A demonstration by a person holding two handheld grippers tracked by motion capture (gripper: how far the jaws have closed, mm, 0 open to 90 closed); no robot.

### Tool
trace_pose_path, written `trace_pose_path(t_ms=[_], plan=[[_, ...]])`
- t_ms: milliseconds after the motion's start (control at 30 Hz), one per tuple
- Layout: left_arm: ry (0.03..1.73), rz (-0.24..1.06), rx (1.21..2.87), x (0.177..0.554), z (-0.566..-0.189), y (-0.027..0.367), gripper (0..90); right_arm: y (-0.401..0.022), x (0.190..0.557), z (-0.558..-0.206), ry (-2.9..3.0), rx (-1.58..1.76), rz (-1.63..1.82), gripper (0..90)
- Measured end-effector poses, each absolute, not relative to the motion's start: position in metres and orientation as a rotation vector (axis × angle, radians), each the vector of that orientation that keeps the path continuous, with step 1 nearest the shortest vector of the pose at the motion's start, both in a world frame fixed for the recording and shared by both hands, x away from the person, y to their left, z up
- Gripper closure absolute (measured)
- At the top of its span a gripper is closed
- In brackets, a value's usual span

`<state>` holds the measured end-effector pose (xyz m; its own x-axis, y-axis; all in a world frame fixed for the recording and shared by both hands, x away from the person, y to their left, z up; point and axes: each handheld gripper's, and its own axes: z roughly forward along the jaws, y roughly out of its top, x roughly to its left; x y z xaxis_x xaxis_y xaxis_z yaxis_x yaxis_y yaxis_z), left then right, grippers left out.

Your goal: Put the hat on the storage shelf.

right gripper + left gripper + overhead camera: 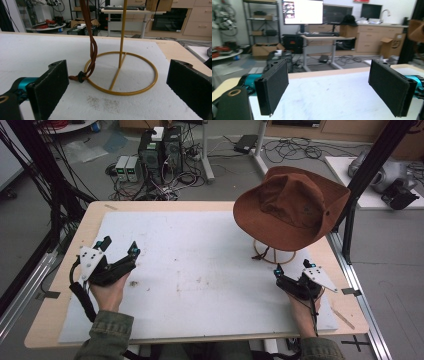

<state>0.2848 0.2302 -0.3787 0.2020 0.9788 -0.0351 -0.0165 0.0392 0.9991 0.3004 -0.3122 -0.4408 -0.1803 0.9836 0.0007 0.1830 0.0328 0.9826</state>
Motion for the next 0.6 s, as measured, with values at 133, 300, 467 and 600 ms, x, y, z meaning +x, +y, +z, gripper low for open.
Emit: trace_pose_path(t_ms=[133, 300, 467, 600], plan=[[1.104, 1.095, 1.242, 0.273, -0.389, 0.242, 16.6, -0.311, 0.301, -0.440, 1.472, 1.253, 1.244, 3.2], [1.167, 1.124, 1.230, 0.260, -0.404, 0.258, 16.6, -0.310, 0.302, -0.440, 1.461, 1.261, 1.250, 3.2], [1.212, 1.186, 1.198, 0.247, -0.418, 0.271, 16.6, -0.308, 0.301, -0.439, 1.428, 1.266, 1.249, 3.2], [1.257, 1.219, 1.162, 0.238, -0.428, 0.282, 16.6, -0.308, 0.301, -0.439, 1.410, 1.271, 1.252, 3.2]])
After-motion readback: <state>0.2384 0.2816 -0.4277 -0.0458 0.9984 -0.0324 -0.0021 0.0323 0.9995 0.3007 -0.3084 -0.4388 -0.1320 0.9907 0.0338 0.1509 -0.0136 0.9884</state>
